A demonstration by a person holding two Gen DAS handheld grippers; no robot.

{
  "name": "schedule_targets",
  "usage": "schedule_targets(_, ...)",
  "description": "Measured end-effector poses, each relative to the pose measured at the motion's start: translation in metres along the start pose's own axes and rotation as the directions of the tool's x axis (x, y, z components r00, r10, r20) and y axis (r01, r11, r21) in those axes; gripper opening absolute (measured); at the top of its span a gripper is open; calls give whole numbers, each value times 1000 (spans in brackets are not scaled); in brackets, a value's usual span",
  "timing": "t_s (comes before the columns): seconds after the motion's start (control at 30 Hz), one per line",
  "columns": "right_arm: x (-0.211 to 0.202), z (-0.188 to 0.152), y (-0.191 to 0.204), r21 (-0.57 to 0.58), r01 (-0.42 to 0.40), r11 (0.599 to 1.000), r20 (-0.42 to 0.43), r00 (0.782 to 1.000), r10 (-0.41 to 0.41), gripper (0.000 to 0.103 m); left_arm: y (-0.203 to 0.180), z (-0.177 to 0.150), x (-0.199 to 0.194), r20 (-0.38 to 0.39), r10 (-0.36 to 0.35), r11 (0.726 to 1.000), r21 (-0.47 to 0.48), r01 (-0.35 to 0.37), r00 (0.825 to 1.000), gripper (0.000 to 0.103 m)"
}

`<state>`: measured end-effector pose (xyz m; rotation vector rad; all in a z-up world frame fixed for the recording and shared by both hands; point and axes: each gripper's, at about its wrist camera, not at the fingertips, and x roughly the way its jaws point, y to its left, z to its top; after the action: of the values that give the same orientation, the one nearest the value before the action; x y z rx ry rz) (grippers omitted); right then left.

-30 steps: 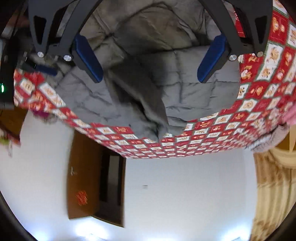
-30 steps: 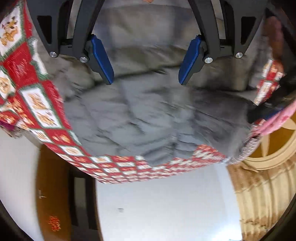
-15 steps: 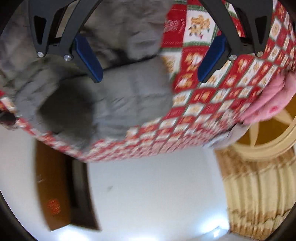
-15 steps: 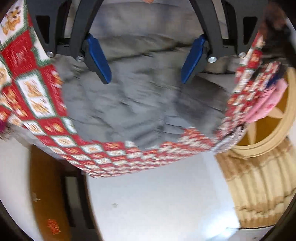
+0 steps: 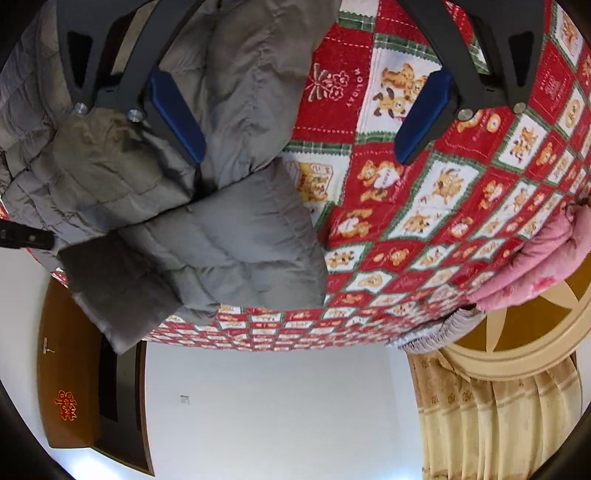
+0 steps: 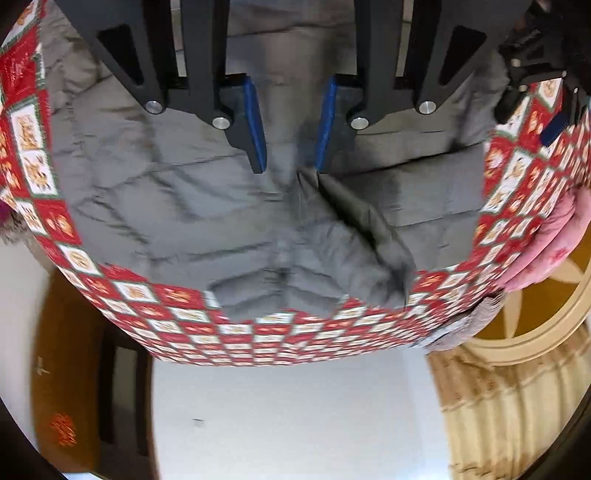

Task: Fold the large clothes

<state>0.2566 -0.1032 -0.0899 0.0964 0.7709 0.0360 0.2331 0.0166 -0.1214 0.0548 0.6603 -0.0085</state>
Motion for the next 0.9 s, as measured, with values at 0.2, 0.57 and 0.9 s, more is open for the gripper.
schedule_targets(0.2,-4,-9,-87,164,69,984,-56,997,-61,22,3,0,-2,-7,-9,1000,-1,9,1000,103)
schedule_targets(0.57,11,19,-72,121,-41,992,7,999,40,88,5,31,13,37,76,996,37,-78,996,103)
schedule_targets(0.9,91,62,-95,235,-93,967,-58,992,110,88,17,30,55,-53,72,995,-63,-76,996,103)
